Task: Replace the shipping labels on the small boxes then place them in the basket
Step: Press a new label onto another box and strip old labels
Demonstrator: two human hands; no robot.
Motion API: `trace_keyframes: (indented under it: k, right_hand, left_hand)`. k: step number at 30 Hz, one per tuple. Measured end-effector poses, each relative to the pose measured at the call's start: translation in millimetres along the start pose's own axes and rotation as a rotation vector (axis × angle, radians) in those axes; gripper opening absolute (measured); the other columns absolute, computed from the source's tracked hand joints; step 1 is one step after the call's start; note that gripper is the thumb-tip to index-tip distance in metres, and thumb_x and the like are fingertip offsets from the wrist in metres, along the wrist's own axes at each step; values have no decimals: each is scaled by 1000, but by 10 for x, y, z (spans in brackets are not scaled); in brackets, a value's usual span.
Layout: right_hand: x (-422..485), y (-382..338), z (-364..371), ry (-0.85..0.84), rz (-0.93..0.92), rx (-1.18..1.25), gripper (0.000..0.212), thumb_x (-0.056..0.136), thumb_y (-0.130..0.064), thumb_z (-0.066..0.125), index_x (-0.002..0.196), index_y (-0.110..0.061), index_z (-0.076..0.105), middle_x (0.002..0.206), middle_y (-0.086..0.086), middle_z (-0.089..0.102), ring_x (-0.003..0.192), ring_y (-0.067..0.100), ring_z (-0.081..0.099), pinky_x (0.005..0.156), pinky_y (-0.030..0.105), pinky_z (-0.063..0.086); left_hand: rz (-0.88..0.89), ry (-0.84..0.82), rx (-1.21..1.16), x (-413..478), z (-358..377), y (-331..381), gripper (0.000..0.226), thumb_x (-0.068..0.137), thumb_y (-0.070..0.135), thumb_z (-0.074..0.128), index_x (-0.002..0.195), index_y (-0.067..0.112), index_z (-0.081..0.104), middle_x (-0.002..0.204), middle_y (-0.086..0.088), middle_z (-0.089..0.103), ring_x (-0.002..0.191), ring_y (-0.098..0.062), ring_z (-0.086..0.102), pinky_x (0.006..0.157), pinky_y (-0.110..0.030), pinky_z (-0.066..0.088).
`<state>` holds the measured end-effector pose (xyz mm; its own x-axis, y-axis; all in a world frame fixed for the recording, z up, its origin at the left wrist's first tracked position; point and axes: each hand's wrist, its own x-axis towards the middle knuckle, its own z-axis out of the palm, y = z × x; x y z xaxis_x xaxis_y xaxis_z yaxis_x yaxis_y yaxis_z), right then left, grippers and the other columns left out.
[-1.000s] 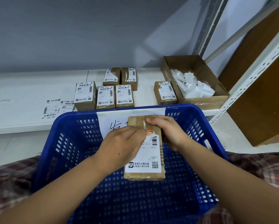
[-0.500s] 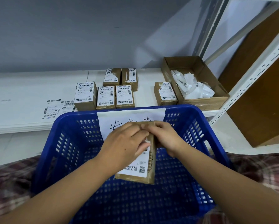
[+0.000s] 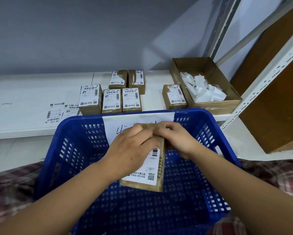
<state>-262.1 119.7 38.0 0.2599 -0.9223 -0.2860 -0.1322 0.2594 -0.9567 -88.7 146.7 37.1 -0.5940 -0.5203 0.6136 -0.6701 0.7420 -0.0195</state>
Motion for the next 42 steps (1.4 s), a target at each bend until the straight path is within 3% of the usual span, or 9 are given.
trace_keyframes:
  k: [4, 7, 12, 18, 20, 25, 33, 37, 42]
  right_hand:
    - [-9, -27, 15, -35, -26, 2, 18, 88, -28, 69, 79, -13, 67, 71, 5, 64, 73, 20, 60, 67, 33, 49]
    - [-6, -50, -23, -67, -32, -11, 19, 85, -32, 72, 80, -14, 70, 77, 10, 64, 75, 23, 59, 72, 38, 45]
    - [-2, -60, -54, -125, -3, -15, 40, 67, -49, 73, 83, -12, 70, 83, 16, 59, 79, 28, 54, 74, 43, 41]
    - [-11, -26, -76, -119, 36, -5, 29, 81, -41, 72, 91, -14, 71, 80, 8, 63, 77, 24, 57, 74, 39, 43]
    - [-17, -13, -47, -106, 66, 53, 23, 89, -38, 65, 102, -20, 69, 88, 5, 66, 82, 22, 61, 72, 37, 48]
    - [-111, 26, 50, -234, 234, 164, 62, 74, -48, 68, 131, -28, 53, 114, 11, 67, 99, 26, 68, 71, 37, 57]
    - [-151, -31, 107, -184, 207, 136, 26, 95, -30, 57, 110, -10, 63, 89, 8, 68, 83, 20, 65, 61, 30, 56]
    - [-140, -52, 73, -176, 181, 94, 26, 95, -30, 57, 107, -7, 62, 90, 11, 66, 86, 25, 63, 71, 35, 54]
    - [-115, -75, 27, -191, 201, 91, 23, 95, -30, 55, 100, -9, 62, 83, 7, 67, 77, 19, 64, 61, 27, 54]
  left_hand:
    - [-80, -2, -55, -1, -21, 37, 16, 83, 11, 52, 79, 15, 66, 82, 5, 48, 84, -16, 41, 62, -14, 29]
    - [-167, -45, -180, -28, -26, 86, 12, 88, 15, 45, 84, 20, 55, 88, 8, 43, 97, -15, 43, 59, -17, 38]
    - [-269, -182, -539, -33, -47, 125, 10, 93, 39, 41, 90, 29, 43, 100, 14, 39, 129, -6, 33, 94, -7, 30]
    - [-276, -226, -582, -53, -48, 109, 32, 79, 57, 55, 93, 32, 41, 108, 15, 36, 130, 15, 21, 91, 0, 31]
    - [-270, -146, -478, -60, -18, 80, 27, 83, 53, 50, 92, 28, 41, 106, 11, 38, 133, 3, 28, 91, -8, 38]
    - [-165, -71, -281, -68, -59, -85, 29, 85, 47, 51, 90, 20, 41, 102, 3, 40, 126, -15, 45, 65, -25, 57]
    - [-134, -27, -225, -71, -37, -47, 18, 90, 37, 42, 87, 20, 39, 98, 4, 38, 122, -14, 48, 59, -16, 52]
    - [-170, 12, -282, -66, -26, -23, 28, 99, 43, 27, 87, 20, 38, 99, 5, 39, 123, -12, 44, 61, -16, 51]
    - [-273, 0, -400, -66, -29, 5, 27, 98, 47, 28, 86, 25, 37, 102, 9, 39, 128, 0, 37, 69, -21, 51]
